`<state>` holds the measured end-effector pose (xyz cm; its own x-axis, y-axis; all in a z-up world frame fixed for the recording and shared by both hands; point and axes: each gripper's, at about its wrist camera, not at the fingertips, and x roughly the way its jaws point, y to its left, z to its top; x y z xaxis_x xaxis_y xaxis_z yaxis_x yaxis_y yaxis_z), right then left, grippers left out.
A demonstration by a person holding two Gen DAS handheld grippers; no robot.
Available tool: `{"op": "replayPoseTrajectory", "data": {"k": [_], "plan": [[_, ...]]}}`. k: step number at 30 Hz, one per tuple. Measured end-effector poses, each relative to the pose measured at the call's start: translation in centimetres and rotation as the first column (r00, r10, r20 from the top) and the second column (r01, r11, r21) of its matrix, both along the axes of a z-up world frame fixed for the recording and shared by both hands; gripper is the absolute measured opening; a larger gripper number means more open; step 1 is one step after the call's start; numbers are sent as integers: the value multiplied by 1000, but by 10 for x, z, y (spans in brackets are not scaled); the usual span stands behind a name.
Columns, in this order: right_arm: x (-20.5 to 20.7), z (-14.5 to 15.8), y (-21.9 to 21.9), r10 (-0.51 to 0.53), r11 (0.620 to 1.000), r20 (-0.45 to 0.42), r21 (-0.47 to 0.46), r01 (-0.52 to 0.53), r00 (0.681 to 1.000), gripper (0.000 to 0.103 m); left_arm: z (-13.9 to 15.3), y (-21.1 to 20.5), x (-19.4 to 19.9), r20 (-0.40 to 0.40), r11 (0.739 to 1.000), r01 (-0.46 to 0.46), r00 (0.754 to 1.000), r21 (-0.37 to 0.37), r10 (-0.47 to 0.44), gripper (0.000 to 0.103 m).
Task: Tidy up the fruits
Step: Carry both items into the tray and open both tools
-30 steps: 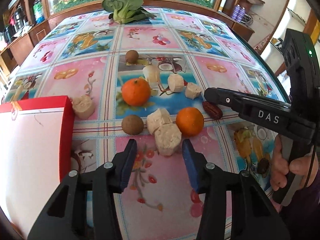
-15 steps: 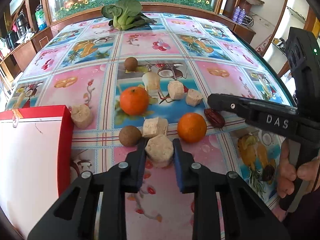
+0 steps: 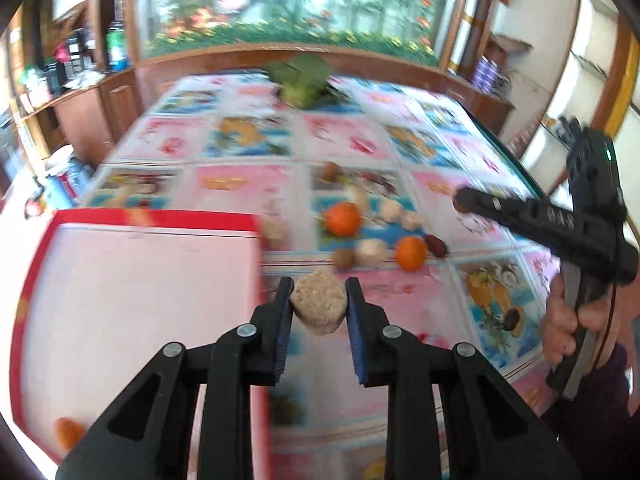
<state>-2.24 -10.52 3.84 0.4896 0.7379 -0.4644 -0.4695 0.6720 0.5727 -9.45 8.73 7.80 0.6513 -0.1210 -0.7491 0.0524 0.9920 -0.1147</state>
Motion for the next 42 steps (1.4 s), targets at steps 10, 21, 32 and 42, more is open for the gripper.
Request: {"op": "replayPoseTrajectory", "data": {"k": [10, 21, 32, 42], "plan": [[-47, 6, 150, 285, 950, 62, -154, -273, 957, 22, -5, 87, -45, 19, 977, -207, 978, 47, 206, 28], [-52, -27, 216, 356, 889, -6, -307, -341, 934, 22, -38, 136, -59, -47, 961, -272, 960, 44, 274, 28], [-61, -28, 224, 373, 862, -21, -361, -355, 927, 27, -54, 150, -58, -99, 953, -296, 948, 69, 302, 28], [-66, 3, 131, 221, 947, 90, -259, -191, 971, 45, -34, 134, -72, -47, 939, -316, 945, 138, 325, 64]]}}
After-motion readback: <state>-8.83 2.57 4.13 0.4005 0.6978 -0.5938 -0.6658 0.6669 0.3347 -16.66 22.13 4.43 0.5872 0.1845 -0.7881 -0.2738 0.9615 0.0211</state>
